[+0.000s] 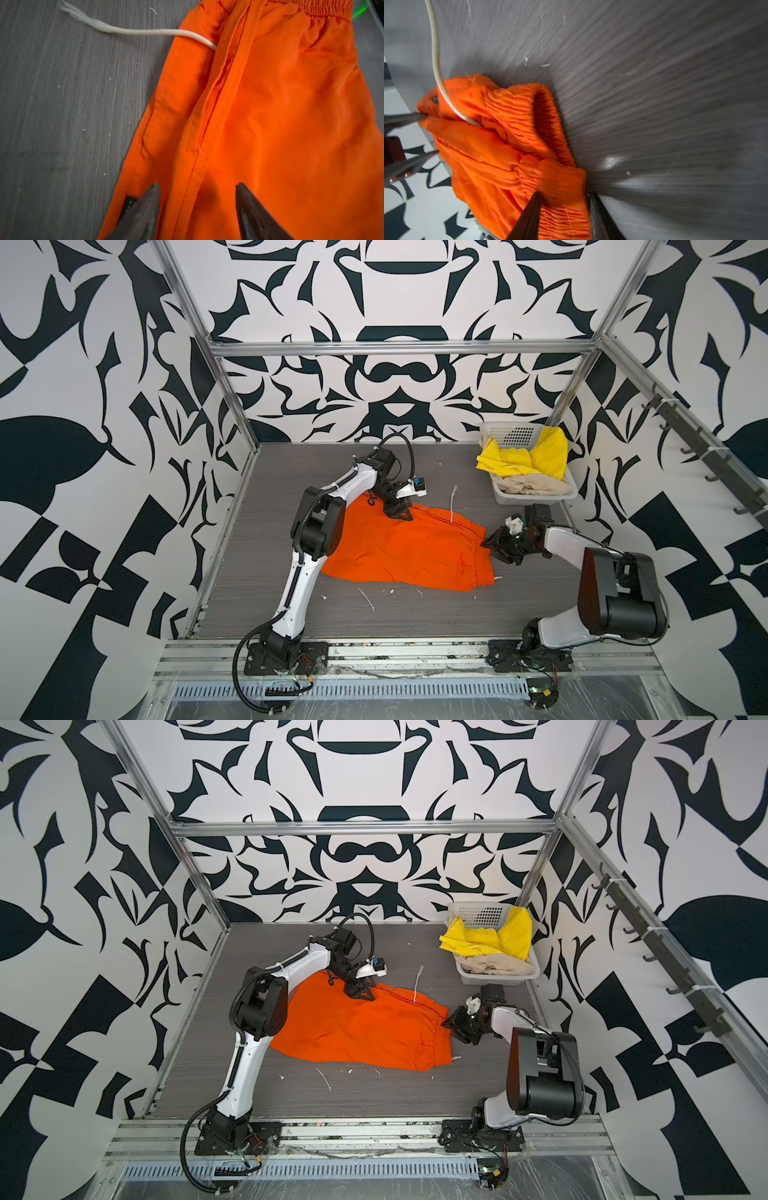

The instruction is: Fold and stack the shorts

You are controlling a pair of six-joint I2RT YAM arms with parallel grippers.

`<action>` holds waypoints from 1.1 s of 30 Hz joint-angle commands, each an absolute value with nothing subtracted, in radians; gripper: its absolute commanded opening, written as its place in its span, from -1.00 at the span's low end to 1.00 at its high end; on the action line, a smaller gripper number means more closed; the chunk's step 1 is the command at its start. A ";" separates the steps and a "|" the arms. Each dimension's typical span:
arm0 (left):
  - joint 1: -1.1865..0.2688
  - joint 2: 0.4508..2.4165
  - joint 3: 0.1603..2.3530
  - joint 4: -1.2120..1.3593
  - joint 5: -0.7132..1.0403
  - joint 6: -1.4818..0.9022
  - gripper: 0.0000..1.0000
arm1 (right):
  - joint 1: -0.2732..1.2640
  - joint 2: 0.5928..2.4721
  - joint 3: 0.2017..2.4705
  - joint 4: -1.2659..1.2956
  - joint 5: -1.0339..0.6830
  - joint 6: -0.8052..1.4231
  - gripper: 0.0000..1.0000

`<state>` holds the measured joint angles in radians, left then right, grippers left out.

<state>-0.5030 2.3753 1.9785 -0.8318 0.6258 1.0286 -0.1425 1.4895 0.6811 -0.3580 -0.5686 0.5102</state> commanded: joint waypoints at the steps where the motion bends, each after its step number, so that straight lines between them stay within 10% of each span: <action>1: -0.511 2.396 1.997 -0.778 0.601 1.089 0.24 | -0.144 1.484 0.672 -0.337 -0.583 0.509 -0.36; 5: -0.524 2.412 2.013 -0.765 0.567 1.090 0.14 | -0.144 1.480 0.669 -0.330 -0.587 0.508 -0.57; 11: -0.526 2.381 1.986 -0.765 0.572 1.104 -0.55 | -0.144 1.436 0.671 -0.304 -0.612 0.508 -0.89; 18: -0.526 2.302 1.877 -0.694 0.591 1.088 -0.74 | -0.144 1.354 0.683 -0.300 -0.608 0.522 -1.00; 24: -0.526 2.320 1.873 -0.701 0.597 1.090 -0.75 | -0.144 1.429 0.701 -0.325 -0.592 0.514 -0.17; 33: -0.526 2.330 1.881 -0.695 0.609 1.084 -0.76 | -0.144 1.536 0.666 -0.162 -0.713 0.515 -0.02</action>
<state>-0.5232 2.3512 1.8881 -0.6788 0.5659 1.0714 -0.1429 1.5265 0.6727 -0.2588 -0.6353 0.5198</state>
